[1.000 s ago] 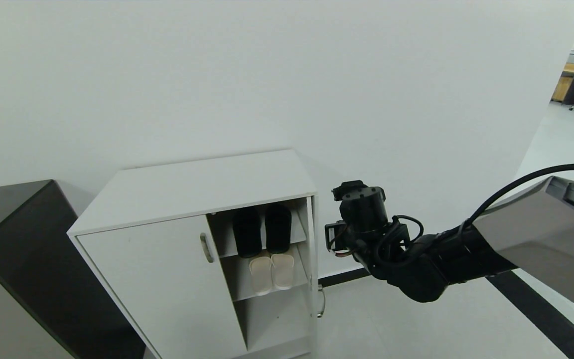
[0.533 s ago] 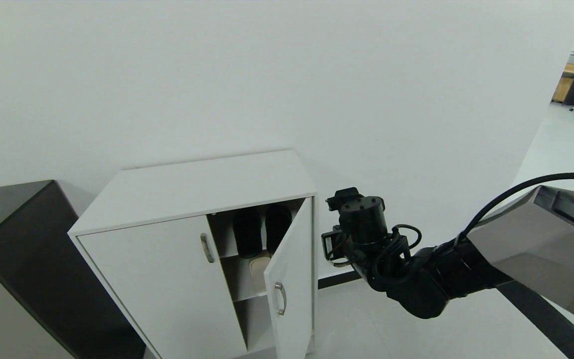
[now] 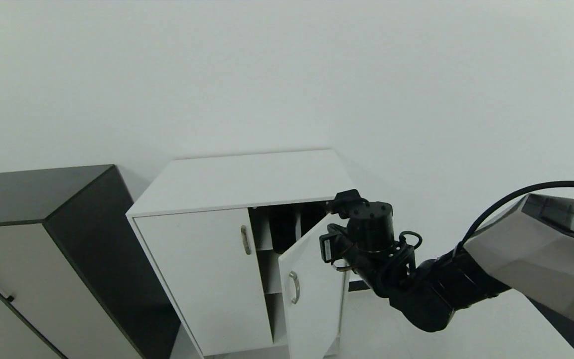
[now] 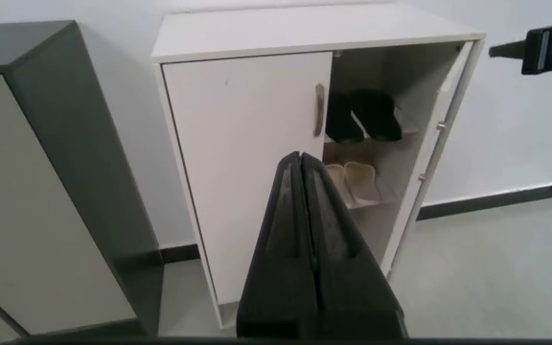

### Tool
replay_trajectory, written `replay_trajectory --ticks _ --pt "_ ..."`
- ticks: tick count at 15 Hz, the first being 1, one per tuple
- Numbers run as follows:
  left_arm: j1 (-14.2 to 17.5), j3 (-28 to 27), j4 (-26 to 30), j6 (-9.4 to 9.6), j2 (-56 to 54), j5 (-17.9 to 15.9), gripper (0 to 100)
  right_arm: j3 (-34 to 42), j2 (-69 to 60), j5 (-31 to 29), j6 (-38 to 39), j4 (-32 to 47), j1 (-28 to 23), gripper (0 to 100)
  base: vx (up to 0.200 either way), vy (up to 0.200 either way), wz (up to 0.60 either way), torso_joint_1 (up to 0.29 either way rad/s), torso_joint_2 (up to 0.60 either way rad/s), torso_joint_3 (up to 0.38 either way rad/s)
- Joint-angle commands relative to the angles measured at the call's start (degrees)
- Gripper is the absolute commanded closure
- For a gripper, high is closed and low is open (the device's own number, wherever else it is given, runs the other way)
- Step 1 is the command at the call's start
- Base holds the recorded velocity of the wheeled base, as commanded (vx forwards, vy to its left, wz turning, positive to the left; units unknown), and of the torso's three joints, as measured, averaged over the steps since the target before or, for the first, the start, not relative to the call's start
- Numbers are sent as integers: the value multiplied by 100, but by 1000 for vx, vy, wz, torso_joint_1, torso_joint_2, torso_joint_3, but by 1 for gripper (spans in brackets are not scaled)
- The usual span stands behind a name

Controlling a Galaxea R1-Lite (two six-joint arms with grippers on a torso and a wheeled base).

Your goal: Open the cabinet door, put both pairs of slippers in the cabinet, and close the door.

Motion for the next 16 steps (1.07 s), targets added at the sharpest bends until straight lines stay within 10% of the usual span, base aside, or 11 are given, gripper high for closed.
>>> replay_trajectory --ticks 1,7,16 --pt "0 0 -10 -3 -2 1 100 336 -7 269 -46 -418 5 100 0 0 0 0 0 0" --pt "0 0 -1 -3 -2 1 100 2112 -368 2950 -90 -1877 -426 100 0 0 0 0 0 0" --pt "0 0 -1 -12 -2 10 100 2648 -306 3284 -275 -1956 -522 100 67 0 0 -1 -1 2"
